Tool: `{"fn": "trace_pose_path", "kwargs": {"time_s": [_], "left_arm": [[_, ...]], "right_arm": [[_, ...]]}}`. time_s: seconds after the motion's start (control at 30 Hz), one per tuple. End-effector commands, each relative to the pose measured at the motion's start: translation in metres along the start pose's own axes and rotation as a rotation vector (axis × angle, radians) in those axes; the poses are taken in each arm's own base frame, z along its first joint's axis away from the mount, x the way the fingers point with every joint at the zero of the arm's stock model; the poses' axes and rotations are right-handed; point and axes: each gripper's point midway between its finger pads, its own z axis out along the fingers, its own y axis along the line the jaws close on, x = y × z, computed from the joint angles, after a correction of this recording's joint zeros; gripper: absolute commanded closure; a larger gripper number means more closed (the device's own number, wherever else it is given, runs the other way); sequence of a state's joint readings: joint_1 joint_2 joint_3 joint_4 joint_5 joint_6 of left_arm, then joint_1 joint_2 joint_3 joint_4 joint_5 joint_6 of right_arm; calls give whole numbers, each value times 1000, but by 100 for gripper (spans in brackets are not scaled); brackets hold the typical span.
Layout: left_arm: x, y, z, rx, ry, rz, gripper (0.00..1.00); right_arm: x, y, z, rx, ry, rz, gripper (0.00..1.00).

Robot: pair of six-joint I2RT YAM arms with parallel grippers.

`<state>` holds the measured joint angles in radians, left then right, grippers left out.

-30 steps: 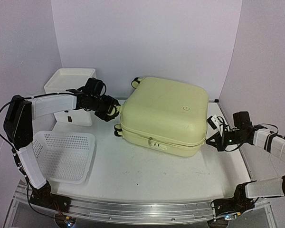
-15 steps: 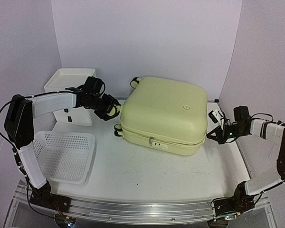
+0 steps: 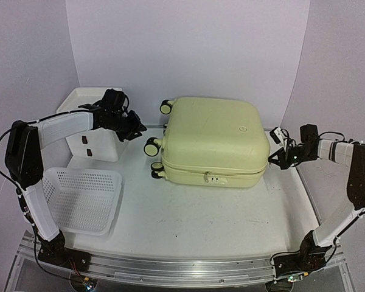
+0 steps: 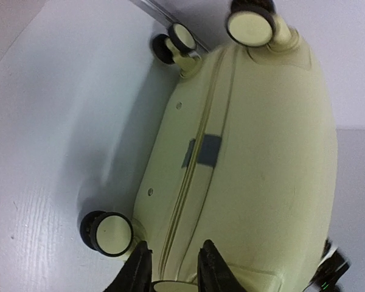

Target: Open, take out, and arrange the luggage

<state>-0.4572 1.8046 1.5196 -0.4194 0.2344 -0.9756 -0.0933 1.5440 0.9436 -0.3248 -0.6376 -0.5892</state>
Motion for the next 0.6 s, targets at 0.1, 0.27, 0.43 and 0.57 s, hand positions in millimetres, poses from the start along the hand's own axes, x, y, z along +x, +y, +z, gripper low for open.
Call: {"fn": "trace_pose_path", "kwargs": {"time_s": [0.1,0.27,0.43,0.57], "left_arm": [[53,-94,-65,177,-74,515,34],[82,-97,-92,151,-87,645,15],[94,-81,-97,103,-50,560,13],[85,-71,-101,59,-98,468,11]], "right_arm": [[-60,55,-20,-56,-188,-127,100],[-43,93,-21,-118,-185,-112,100],[-26,117,-15,-138,-174,-68,100],[-15,119,-13,-129,-167,-35,100]]}}
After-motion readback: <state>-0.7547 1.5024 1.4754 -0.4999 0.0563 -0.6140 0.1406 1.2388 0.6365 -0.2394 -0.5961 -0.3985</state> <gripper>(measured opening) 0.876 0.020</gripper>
